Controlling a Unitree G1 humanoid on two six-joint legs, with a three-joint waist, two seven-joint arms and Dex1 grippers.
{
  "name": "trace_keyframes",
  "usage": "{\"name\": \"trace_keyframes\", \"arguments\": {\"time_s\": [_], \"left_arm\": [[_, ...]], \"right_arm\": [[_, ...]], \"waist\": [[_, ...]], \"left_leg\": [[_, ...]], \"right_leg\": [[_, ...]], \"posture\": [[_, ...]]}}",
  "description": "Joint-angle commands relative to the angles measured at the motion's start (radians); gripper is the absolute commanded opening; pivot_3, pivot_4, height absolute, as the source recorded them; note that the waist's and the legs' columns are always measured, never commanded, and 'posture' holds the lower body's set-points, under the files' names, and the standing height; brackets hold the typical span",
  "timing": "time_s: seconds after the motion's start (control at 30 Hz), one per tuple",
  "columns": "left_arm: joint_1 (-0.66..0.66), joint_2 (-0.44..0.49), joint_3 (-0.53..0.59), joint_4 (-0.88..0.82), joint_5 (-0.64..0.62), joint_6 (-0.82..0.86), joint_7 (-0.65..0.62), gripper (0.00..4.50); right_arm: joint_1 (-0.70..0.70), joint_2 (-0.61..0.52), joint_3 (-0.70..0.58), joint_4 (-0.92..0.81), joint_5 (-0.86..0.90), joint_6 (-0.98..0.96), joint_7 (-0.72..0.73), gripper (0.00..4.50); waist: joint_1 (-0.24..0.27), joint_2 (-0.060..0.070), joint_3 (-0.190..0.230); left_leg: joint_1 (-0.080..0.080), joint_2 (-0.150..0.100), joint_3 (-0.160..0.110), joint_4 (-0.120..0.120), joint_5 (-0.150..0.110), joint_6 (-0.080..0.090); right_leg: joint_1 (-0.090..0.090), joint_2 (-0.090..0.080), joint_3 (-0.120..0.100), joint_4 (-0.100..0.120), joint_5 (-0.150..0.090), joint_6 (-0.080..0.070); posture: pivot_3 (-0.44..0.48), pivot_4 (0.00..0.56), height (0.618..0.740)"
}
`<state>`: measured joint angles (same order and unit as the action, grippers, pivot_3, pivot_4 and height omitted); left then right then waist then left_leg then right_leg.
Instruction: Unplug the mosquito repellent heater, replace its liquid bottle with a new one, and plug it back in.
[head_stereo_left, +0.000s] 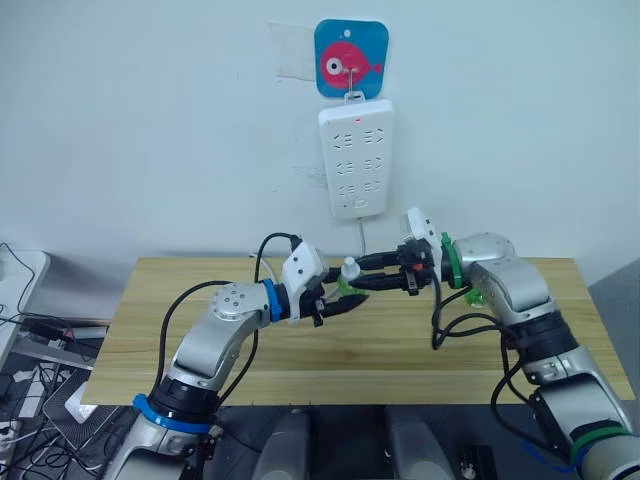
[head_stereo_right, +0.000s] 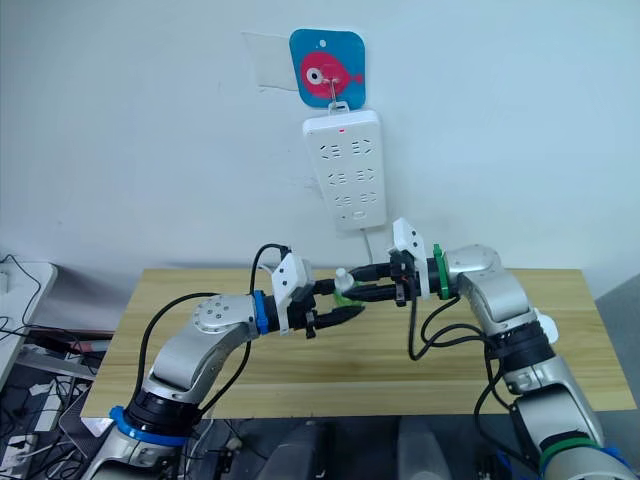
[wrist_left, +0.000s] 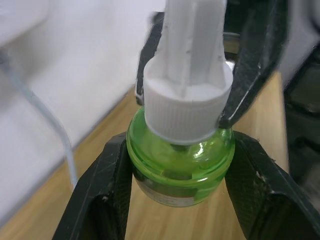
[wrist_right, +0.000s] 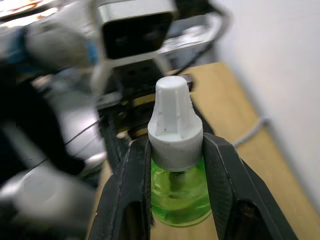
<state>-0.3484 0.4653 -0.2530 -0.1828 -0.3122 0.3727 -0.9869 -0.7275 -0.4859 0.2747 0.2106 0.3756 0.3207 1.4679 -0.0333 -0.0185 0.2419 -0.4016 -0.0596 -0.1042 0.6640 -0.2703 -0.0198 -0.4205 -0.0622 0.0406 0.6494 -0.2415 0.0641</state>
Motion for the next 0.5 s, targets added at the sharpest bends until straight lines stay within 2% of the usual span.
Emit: {"name": "trace_keyframes", "arguments": {"time_s": [0.03, 0.23, 0.37, 0.5], "left_arm": [[0.003, 0.050, -0.082, -0.063, -0.025, -0.054, -0.169, 2.24], [-0.017, 0.091, -0.133, -0.071, -0.032, -0.088, -0.293, 2.24], [-0.025, 0.088, -0.129, -0.063, -0.030, -0.093, -0.303, 2.24], [-0.033, 0.080, -0.115, -0.044, -0.026, -0.094, -0.289, 2.24]], "right_arm": [[-0.094, -0.043, 0.089, 0.081, 0.050, -0.118, 0.137, 1.07], [-0.241, -0.063, 0.327, 0.222, 0.156, -0.267, 0.147, 1.07], [-0.316, -0.024, 0.384, 0.314, 0.187, -0.299, 0.147, 1.07], [-0.346, -0.004, 0.383, 0.369, 0.194, -0.294, 0.147, 1.07]], "waist": [[-0.001, 0.000, 0.000], [0.000, 0.000, 0.000], [0.002, 0.000, 0.000], [0.002, 0.000, 0.000]], "left_leg": [[0.000, 0.000, 0.000, 0.000, 0.000, 0.000], [0.000, 0.002, -0.001, 0.000, 0.001, -0.002], [0.000, 0.001, -0.001, 0.000, 0.001, -0.002], [0.000, 0.001, -0.002, 0.000, 0.001, -0.002]], "right_leg": [[0.000, 0.000, 0.000, 0.000, 0.000, 0.000], [0.000, 0.001, 0.000, 0.000, 0.000, -0.001], [0.000, 0.001, 0.000, 0.000, 0.001, -0.001], [-0.001, 0.001, 0.000, 0.000, 0.001, -0.001]], "posture": [[-0.005, 0.197, 0.740], [0.018, 0.204, 0.740], [0.019, 0.206, 0.740], [0.011, 0.205, 0.740]]}}
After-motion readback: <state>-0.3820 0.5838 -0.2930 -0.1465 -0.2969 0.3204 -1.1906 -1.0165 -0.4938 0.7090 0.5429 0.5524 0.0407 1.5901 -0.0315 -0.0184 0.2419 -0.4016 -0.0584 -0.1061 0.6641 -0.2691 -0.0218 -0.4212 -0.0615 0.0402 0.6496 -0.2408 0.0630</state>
